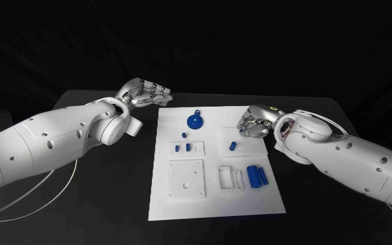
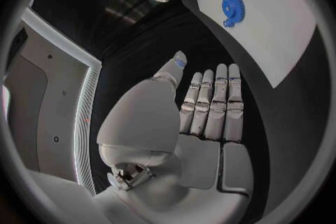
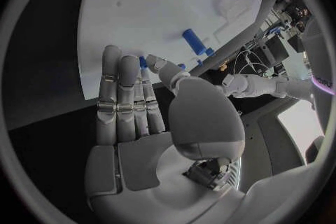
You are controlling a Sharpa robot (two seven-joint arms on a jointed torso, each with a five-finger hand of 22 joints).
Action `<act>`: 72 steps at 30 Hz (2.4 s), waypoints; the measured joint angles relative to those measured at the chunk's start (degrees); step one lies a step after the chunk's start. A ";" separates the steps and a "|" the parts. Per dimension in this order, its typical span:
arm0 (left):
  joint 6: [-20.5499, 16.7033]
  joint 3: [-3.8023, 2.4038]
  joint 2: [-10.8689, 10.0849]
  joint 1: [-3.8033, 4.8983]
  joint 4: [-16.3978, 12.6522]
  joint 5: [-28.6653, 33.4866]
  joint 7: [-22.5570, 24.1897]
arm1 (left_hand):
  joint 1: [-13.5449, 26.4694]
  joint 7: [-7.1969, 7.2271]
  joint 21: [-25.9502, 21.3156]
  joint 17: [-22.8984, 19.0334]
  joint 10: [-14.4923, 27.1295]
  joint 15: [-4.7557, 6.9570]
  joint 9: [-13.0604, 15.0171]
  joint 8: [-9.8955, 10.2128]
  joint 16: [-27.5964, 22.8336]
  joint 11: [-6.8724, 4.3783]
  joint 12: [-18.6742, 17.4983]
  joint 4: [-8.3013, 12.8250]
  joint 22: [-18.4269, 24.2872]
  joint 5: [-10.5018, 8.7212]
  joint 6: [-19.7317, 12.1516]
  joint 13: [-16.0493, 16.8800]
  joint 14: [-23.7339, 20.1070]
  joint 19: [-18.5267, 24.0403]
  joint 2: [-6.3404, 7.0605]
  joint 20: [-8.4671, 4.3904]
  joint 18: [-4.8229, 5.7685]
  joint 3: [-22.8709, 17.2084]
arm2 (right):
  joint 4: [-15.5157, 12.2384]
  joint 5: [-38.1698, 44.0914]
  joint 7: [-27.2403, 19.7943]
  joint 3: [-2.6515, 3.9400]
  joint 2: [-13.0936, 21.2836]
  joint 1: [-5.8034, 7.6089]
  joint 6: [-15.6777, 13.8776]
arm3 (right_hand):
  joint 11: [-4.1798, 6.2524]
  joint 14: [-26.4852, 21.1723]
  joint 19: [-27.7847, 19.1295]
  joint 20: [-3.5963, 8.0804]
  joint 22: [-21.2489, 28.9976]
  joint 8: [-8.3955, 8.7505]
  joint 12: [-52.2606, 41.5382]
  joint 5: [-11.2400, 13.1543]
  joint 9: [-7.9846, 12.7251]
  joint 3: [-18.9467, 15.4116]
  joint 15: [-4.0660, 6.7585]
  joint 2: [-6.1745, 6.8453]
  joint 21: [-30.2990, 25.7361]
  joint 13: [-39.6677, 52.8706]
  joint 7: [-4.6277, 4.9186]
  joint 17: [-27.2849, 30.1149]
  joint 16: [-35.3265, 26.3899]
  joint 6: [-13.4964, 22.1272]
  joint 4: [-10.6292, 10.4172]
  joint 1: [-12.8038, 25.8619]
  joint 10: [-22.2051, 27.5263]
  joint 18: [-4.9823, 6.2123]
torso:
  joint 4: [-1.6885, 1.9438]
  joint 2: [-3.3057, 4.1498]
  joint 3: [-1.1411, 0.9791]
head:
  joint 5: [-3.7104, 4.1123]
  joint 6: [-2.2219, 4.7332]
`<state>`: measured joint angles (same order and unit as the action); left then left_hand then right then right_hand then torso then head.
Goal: Assemble the parts on the task board
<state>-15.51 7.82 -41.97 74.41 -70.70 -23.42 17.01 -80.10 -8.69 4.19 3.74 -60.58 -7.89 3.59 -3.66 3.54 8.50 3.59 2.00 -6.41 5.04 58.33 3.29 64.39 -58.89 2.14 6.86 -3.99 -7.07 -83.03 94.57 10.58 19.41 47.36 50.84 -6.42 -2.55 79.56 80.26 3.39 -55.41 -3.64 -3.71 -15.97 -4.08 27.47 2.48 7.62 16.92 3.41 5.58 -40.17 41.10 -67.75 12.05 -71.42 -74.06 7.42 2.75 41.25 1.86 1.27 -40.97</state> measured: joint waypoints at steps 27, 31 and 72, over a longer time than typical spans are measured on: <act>0.05 0.00 -0.47 0.00 -0.19 -0.14 0.00 | 0.00 0.00 1.33 0.09 0.40 0.93 0.01 0.00 0.47 0.00 0.00 -0.01 -0.08 -0.21 0.00 0.00 1.55 -2.05 0.00 -0.62 0.00 0.32 | -1.00 9.02 2.20 -1.23 -0.80 -0.11 -1.77 | 0.82 1.04 0.25 1.27 -4.60 0.00 0.02 2.43 -0.07 5.25 1.00 -0.20 2.09 0.32 -0.68 -1.19 0.39 -3.33 1.82 -0.20 -3.09 -1.66 | 0.03 -0.01 0.03 | -0.21 -0.52; 0.07 0.00 -0.56 0.00 -0.22 -0.22 0.00 | 0.00 0.00 1.33 0.09 0.40 0.93 0.01 0.00 0.47 0.00 0.00 -0.01 -0.02 -0.21 0.00 0.01 1.55 -1.90 0.00 -0.47 0.00 0.32 | -1.32 10.44 2.77 -1.30 -0.86 -0.27 -2.08 | 1.34 1.95 0.62 1.64 -6.84 0.00 0.33 2.43 -0.29 8.55 1.52 0.48 3.61 0.22 -1.15 -1.69 0.73 -4.81 1.88 0.48 -4.40 -1.84 | 0.03 -0.01 0.02 | -0.20 -0.55; 0.11 0.00 -0.94 -0.01 0.68 -0.54 -0.20 | 0.00 -0.20 1.33 0.08 0.60 0.72 0.01 0.00 0.46 0.20 0.00 0.17 0.24 -0.21 -0.65 0.01 1.33 -1.83 0.00 -0.41 0.00 0.47 | -7.90 11.28 4.53 4.10 -0.34 -1.15 -1.28 | 1.45 3.05 1.36 2.12 -11.46 0.21 0.30 3.32 -2.10 12.70 1.62 2.03 3.81 0.40 -1.56 -3.11 0.27 -5.83 0.47 0.81 -5.72 -2.03 | -0.01 -0.04 0.03 | -0.59 -0.07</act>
<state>-15.40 7.82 -42.91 74.40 -70.02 -23.96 16.81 -80.10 -8.89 5.52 3.82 -59.98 -7.17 3.60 -3.65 4.00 8.70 3.59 2.17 -6.17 4.83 57.67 3.30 65.72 -60.72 2.14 6.45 -3.99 -6.60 -90.93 105.85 15.11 23.51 47.02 49.70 -7.70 -1.09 82.61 81.62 5.51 -66.86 -3.44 -3.41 -12.65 -6.18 40.17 4.10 9.65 20.73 3.81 4.02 -43.29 41.37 -73.58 12.52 -70.61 -79.78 5.38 2.74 41.21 1.89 0.69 -41.04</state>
